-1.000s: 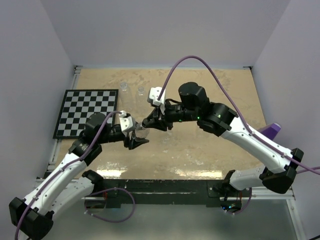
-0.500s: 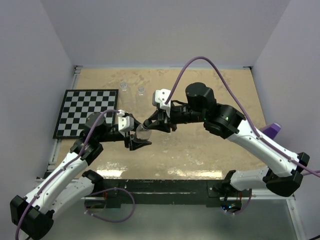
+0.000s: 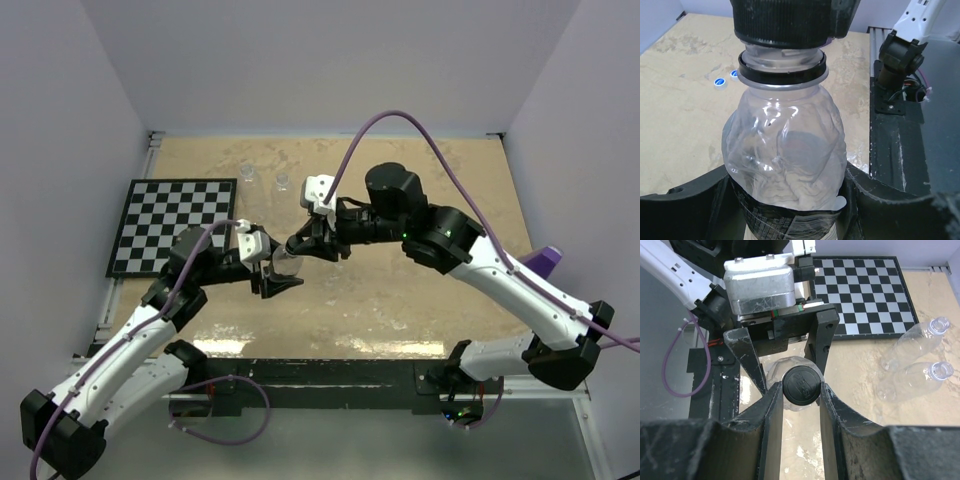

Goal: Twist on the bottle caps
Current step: Screw the bottle cap onto the plastic bottle.

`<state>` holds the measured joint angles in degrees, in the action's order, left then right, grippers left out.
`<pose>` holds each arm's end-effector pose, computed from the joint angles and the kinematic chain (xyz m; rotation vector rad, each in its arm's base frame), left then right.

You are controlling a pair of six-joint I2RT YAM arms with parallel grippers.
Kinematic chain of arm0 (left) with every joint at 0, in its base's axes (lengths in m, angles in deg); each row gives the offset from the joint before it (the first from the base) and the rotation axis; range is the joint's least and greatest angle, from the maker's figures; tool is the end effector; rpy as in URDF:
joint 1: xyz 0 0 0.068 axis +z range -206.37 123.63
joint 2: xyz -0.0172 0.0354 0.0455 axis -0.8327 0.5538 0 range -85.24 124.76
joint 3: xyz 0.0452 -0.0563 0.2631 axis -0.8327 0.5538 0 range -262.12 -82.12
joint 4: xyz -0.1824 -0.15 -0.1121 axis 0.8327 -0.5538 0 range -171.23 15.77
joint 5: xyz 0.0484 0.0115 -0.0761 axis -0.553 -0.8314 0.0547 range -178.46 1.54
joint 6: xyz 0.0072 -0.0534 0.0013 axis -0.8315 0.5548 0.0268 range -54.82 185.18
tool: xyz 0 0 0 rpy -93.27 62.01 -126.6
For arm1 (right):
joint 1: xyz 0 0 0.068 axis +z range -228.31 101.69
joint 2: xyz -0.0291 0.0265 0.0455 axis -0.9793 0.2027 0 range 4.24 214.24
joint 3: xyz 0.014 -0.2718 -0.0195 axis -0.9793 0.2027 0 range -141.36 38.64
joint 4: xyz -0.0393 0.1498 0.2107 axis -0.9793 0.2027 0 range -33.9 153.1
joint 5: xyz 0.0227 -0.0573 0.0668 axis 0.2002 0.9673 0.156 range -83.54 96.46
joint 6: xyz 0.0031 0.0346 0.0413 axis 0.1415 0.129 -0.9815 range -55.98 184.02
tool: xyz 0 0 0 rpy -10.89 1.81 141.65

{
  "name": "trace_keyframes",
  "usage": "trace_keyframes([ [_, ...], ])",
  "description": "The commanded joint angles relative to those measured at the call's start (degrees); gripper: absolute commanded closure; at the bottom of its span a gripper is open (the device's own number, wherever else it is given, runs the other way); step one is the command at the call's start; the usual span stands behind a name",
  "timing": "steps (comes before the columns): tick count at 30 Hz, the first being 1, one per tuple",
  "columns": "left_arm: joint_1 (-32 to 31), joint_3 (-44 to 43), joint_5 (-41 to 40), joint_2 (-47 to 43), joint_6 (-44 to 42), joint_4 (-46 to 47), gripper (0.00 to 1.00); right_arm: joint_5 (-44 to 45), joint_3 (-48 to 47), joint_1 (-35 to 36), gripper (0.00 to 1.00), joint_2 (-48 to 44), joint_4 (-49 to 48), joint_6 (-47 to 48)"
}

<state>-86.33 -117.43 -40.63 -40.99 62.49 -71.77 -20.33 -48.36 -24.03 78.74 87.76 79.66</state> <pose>0.1423 -0.1125 0.3079 1.0806 1.3868 -1.0484 0.1479 0.2332 0.4447 -1.3830 1.4042 0.8937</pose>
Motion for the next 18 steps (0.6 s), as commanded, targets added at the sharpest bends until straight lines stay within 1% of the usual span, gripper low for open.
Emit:
trace_keyframes([
  [1,-1.94,-4.06,-4.49,-1.62,-4.59,4.93,1.0,0.59,-0.8,0.3,0.85,2.75,7.62,-0.87],
  [3,-3.35,-4.42,-6.69,-1.71,-6.08,3.61,1.0,0.51,-1.24,0.3,0.85,3.46,7.98,-1.05],
  [5,-4.23,-4.24,-8.02,-2.23,-6.35,4.22,1.0,0.59,-1.42,0.3,0.85,3.99,7.98,-1.49],
  [13,-5.38,-0.99,-14.43,-4.7,-1.88,14.23,1.0,2.61,-1.51,0.3,0.85,4.87,7.19,-4.73],
  [18,-6.87,0.85,-15.93,-4.44,0.33,19.42,1.0,6.13,-1.85,0.21,0.85,4.16,5.52,-8.33],
])
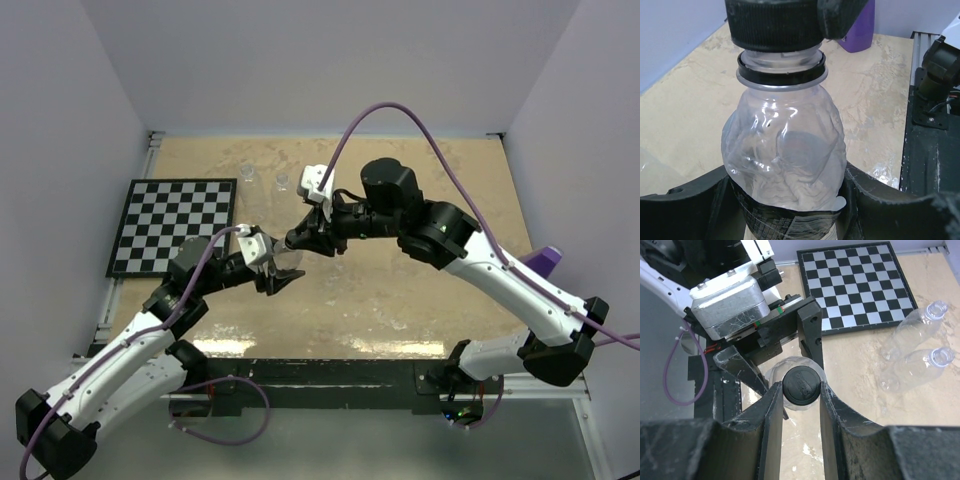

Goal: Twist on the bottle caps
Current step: Screw the bottle cap onto the plastic bottle.

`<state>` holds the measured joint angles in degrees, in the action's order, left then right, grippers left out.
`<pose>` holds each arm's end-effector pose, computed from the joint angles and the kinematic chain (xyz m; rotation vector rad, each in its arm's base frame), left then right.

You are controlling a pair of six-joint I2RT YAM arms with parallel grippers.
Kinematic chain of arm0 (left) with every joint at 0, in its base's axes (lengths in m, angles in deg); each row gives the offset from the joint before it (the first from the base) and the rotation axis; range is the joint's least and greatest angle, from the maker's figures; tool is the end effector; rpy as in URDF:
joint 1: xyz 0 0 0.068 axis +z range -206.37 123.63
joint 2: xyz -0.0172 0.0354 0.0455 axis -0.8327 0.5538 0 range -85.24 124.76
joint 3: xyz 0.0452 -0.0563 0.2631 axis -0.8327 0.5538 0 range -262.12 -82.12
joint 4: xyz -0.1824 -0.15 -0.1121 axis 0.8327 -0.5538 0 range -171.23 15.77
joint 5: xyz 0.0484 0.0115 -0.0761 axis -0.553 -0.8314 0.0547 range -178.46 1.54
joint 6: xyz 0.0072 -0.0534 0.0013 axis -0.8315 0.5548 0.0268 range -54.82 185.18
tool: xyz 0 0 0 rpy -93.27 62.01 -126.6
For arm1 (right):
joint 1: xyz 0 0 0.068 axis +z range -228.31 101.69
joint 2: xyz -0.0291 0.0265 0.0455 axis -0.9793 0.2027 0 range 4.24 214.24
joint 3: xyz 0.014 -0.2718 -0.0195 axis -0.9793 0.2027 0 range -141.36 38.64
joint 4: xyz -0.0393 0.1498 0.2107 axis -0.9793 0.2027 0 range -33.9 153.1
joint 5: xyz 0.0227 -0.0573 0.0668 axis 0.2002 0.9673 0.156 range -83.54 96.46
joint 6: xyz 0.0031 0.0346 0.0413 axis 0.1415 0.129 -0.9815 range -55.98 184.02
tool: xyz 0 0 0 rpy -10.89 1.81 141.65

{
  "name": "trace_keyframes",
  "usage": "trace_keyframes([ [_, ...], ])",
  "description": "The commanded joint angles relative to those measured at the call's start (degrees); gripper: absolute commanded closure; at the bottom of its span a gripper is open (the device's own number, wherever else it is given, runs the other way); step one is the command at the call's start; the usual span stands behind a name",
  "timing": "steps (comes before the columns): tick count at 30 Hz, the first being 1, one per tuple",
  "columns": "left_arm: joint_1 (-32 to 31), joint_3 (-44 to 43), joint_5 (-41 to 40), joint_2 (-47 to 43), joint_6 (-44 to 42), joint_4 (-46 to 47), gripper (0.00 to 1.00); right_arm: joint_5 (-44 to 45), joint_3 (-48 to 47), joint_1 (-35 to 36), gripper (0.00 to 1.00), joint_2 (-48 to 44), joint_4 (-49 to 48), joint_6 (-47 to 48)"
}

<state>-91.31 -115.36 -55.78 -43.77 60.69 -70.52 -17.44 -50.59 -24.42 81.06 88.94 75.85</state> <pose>0.1339 -0.1170 0.3044 0.9783 1.4037 -0.8678 0.1570 0.2397 0.4446 -1.3173 1.5039 0.8836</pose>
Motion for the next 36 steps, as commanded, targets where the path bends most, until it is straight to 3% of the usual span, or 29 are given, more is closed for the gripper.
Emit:
trace_keyframes([
  [1,-2.06,-1.13,-1.13,-1.49,1.94,18.44,1.0,4.03,0.03,0.6,0.85,2.02,4.42,-5.15],
  [36,-7.51,1.33,-18.79,1.5,3.17,27.49,1.0,12.39,-4.99,0.6,0.87,5.71,7.24,-13.31],
])
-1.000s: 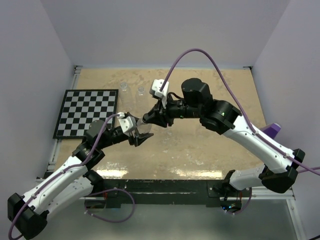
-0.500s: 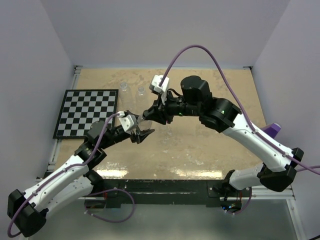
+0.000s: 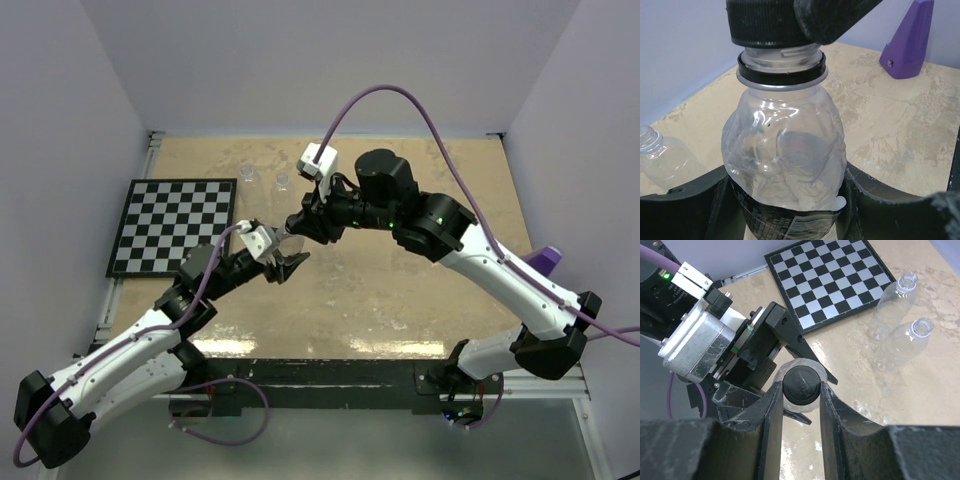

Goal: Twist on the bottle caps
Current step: Screw the bottle cap onto the plastic bottle.

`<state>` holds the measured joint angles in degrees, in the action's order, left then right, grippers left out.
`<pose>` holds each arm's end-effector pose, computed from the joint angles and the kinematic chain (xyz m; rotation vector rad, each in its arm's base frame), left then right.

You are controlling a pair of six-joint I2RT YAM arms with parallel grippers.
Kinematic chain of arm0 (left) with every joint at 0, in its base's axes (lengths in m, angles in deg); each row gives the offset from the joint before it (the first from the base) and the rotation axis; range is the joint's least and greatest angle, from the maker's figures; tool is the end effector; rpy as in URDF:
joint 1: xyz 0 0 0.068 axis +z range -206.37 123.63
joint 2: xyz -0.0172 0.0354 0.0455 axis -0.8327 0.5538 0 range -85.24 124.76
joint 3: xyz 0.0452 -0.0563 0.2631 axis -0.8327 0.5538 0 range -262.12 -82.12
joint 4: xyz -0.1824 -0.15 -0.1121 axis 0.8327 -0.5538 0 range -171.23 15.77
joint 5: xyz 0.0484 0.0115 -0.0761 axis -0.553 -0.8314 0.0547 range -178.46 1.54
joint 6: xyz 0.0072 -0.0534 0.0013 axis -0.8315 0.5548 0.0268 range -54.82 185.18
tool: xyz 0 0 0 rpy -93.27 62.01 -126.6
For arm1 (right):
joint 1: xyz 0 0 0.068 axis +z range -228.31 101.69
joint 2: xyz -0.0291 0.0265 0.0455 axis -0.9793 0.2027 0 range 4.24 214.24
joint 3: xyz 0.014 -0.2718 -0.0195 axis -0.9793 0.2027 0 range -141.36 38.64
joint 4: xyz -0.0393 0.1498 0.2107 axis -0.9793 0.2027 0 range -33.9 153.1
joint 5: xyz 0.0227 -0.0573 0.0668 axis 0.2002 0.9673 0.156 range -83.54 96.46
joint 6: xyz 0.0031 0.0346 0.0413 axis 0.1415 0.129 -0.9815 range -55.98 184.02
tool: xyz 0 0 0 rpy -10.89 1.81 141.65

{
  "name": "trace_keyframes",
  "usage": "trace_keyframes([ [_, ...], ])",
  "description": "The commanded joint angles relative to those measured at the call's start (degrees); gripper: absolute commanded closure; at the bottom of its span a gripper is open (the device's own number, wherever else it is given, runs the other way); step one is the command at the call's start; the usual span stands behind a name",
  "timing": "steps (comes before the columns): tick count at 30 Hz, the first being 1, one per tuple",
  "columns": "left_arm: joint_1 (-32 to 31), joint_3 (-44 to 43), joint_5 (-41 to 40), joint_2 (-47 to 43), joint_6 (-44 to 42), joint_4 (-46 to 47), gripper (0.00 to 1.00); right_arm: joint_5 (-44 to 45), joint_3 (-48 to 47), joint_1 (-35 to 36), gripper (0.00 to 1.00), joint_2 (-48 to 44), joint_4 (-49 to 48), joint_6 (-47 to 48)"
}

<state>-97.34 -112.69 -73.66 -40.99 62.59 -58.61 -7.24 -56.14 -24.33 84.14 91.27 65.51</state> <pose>0.1385 -0.1324 0.3017 0.7783 1.3793 -0.7261 0.1678 0.2452 0.4566 -1.0790 1.6930 0.8314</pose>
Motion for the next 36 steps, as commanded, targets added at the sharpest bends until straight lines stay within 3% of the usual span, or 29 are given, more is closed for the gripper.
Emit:
trace_keyframes([
  [1,-1.57,-1.34,-1.44,-1.18,1.36,15.85,1.0,2.35,0.48,0.52,0.87,2.72,4.99,-3.17],
  [10,-2.71,-1.51,-5.75,0.13,2.06,17.69,1.0,4.46,0.65,0.87,0.88,3.07,5.16,-4.48],
  [23,-2.89,-3.53,-3.12,0.4,9.09,14.54,1.0,1.12,3.46,1.31,0.88,1.14,4.64,0.87],
  [36,-4.47,-3.89,-6.28,2.33,2.86,15.14,1.0,1.74,0.83,1.31,0.89,3.95,5.43,-3.6],
])
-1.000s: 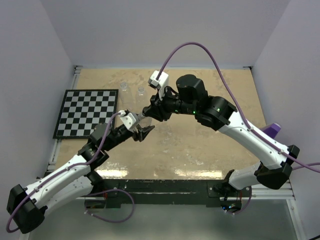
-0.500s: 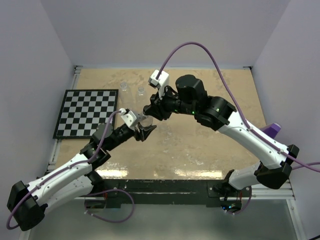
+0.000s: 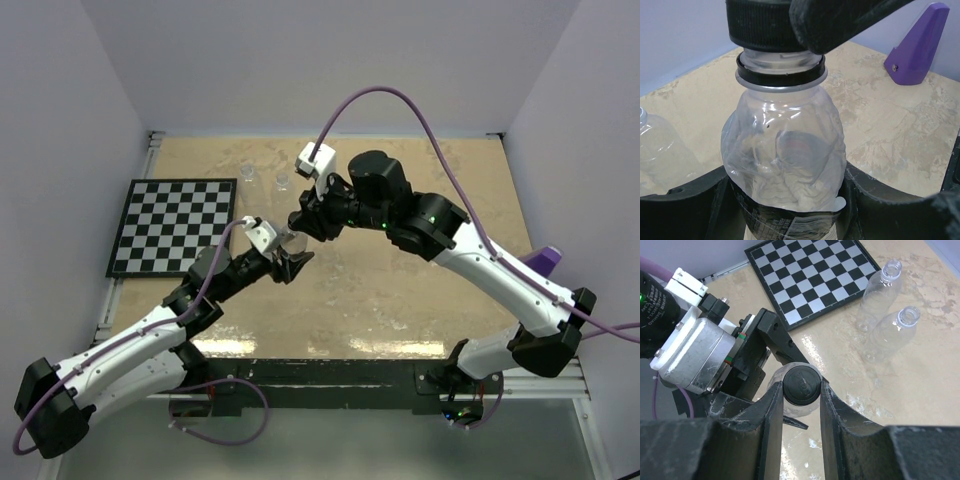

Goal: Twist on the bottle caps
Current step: Screw the bottle cap onto the plastic bottle.

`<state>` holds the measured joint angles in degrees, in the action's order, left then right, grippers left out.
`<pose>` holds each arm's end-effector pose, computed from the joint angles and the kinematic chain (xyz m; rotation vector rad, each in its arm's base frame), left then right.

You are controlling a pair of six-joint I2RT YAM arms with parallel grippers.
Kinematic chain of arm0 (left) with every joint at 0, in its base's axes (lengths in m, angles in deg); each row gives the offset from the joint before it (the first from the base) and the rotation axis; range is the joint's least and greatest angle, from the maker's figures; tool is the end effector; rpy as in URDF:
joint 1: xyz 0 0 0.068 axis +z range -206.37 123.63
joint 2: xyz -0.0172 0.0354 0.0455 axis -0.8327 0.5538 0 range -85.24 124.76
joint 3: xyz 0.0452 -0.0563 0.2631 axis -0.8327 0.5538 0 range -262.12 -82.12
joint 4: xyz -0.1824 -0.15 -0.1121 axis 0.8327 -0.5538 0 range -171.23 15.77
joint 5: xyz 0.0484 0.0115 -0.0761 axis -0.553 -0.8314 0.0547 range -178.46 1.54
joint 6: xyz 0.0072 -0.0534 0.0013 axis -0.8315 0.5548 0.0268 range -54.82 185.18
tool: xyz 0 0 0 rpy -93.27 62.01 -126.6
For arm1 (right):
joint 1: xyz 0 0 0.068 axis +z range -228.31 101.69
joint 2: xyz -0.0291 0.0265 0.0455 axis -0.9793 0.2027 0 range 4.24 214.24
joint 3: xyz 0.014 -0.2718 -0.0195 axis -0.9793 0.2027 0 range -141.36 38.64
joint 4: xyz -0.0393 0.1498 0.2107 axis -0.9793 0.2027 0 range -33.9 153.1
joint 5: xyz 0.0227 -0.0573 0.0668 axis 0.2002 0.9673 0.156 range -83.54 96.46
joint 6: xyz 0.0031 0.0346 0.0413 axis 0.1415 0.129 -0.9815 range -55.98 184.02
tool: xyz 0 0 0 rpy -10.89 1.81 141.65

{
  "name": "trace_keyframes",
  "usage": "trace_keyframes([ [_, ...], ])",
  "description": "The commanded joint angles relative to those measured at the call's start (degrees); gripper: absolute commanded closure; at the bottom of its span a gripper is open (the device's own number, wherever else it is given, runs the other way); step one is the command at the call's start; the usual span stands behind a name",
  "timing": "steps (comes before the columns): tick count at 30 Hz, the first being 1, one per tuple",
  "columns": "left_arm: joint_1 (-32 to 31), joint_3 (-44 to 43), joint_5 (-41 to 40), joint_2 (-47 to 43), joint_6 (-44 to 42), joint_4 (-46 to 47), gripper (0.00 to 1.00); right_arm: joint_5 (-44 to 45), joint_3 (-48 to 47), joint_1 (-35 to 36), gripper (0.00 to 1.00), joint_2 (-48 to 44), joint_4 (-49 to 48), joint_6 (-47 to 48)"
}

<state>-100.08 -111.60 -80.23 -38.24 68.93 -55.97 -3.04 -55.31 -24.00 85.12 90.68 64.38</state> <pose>0.1416 -0.1425 0.2914 0.6584 1.4684 -0.7599 0.1731 0.2511 0.4480 -1.0289 1.7422 0.7731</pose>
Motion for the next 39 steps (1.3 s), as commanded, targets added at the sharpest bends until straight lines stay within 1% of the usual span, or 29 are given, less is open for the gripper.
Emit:
trace_keyframes([
  [1,-2.0,-4.54,0.38,-0.51,-3.48,13.2,1.0,-2.8,-0.18,0.98,0.89,3.05,6.28,-2.47],
  [2,-2.09,-4.28,0.3,-0.51,-5.75,13.73,1.0,-2.63,-0.18,1.07,0.89,3.05,6.45,-2.64],
  [4,-2.26,-3.84,-0.75,-0.51,-6.29,14.34,1.0,-2.19,-0.53,0.98,0.89,3.32,6.89,-3.08],
  [9,-2.61,-2.35,-4.53,-0.86,-5.24,17.94,1.0,0.78,-0.53,0.98,0.9,3.58,6.63,-5.36],
  [13,-4.89,-2.17,-7.96,-0.34,-6.55,19.88,1.0,2.29,-0.97,0.98,0.91,4.2,6.9,-7.04],
  [14,-5.77,-2.34,-10.84,-0.16,-7.52,20.14,1.0,2.29,-1.06,1.07,0.91,4.37,6.98,-7.48],
  [18,-8.59,-3.04,-16.3,1.16,-9.98,21.2,1.0,4.83,-1.41,1.59,0.92,4.55,7.16,-9.15],
  [25,-12.02,-4.19,-23.51,3.8,-12.1,22.6,1.0,9.05,-2.2,2.39,0.92,5.43,8.65,-10.73],
  [28,-12.98,-4.01,-26.33,4.5,-12.1,24.01,1.0,9.32,-1.94,2.47,0.92,5.34,8.48,-11.69],
  [31,-13.6,-4.1,-28.7,5.03,-11.75,25.24,1.0,11.78,-2.02,2.65,0.92,5.6,8.74,-12.93],
  [39,-14.04,-3.66,-28.97,5.91,-9.9,24.9,1.0,11.43,-1.67,2.91,0.91,4.64,6.81,-13.98],
])
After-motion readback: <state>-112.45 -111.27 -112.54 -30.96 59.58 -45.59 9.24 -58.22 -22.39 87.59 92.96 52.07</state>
